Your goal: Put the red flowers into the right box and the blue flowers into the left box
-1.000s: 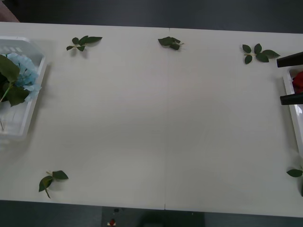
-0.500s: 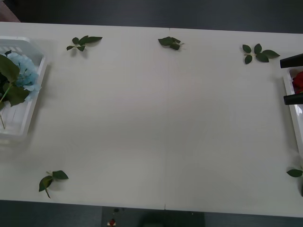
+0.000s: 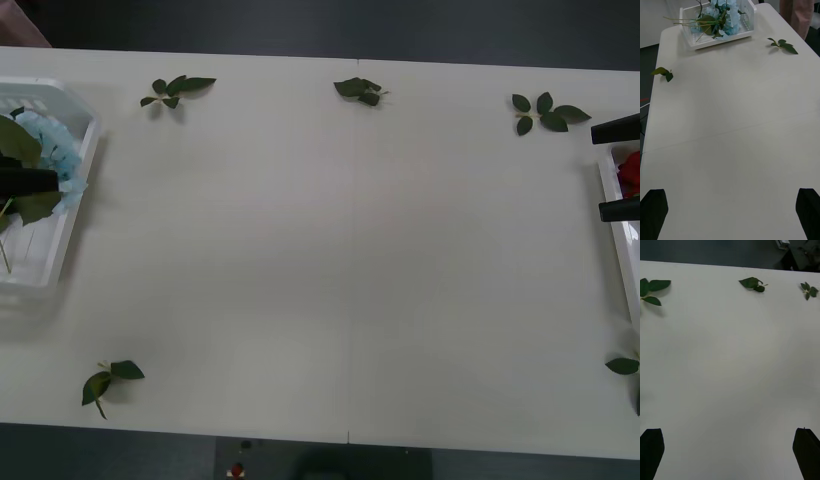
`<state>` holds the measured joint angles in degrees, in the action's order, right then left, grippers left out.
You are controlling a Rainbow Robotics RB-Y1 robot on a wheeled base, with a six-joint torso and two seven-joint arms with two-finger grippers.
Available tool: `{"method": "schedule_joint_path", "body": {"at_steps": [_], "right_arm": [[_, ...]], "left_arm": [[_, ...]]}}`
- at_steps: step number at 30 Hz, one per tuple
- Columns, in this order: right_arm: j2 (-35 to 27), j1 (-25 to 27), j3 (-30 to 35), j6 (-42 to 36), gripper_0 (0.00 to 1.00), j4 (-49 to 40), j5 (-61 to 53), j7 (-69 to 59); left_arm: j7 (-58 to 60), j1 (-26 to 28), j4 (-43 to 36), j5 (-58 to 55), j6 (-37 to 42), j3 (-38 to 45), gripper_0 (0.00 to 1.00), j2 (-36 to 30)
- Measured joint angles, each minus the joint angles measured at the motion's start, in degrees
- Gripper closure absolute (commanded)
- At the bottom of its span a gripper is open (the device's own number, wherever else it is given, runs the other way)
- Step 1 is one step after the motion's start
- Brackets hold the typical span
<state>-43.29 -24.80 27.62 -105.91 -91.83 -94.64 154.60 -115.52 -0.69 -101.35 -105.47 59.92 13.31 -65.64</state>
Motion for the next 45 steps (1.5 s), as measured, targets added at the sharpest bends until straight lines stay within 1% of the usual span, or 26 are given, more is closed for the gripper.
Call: {"method": "schedule_joint_path", "body": {"at_steps": [6,12,16,24,26,31,39,45], "right_arm": [[0.00,0.00,0.00,0.00,0.00,0.00,0.00,0.00],[0.00,0.00,0.00,0.00,0.00,0.00,0.00,0.00],[0.00,0.00,-0.01,0.00,0.00,0.00,0.00,0.00],[0.00,0.00,-0.01,-0.01,0.00,0.00,0.00,0.00],[0.00,0.00,-0.01,-0.01,0.00,0.00,0.00,0.00],[0.00,0.00,-0.01,-0.01,0.00,0.00,0.00,0.00],[0.00,0.00,-0.01,-0.01,0.00,0.00,0.00,0.00],[0.00,0.00,-0.01,-0.01,0.00,0.00,0.00,0.00]], "left_arm": [[0.00,-0.44,-5.75,-1.06,-0.01,-3.68,0.00,1.46],[-0.06,-3.98,-9.72,-1.06,-0.01,-6.96,0.00,6.01],[-1.42,-4.96,-12.75,-1.10,-0.06,-8.66,0.00,8.17],[-1.92,-4.96,-17.24,-2.12,-4.14,-13.67,0.00,9.00],[-2.71,-4.96,-17.97,-2.63,-5.16,-14.98,0.00,9.00],[-9.17,-4.96,-18.63,-4.88,-7.07,-17.11,0.00,9.05],[-10.70,-4.96,-18.62,-4.88,-7.09,-17.50,0.00,13.16],[-10.70,-4.96,-18.62,-4.88,-7.09,-17.50,0.00,13.36]]}}
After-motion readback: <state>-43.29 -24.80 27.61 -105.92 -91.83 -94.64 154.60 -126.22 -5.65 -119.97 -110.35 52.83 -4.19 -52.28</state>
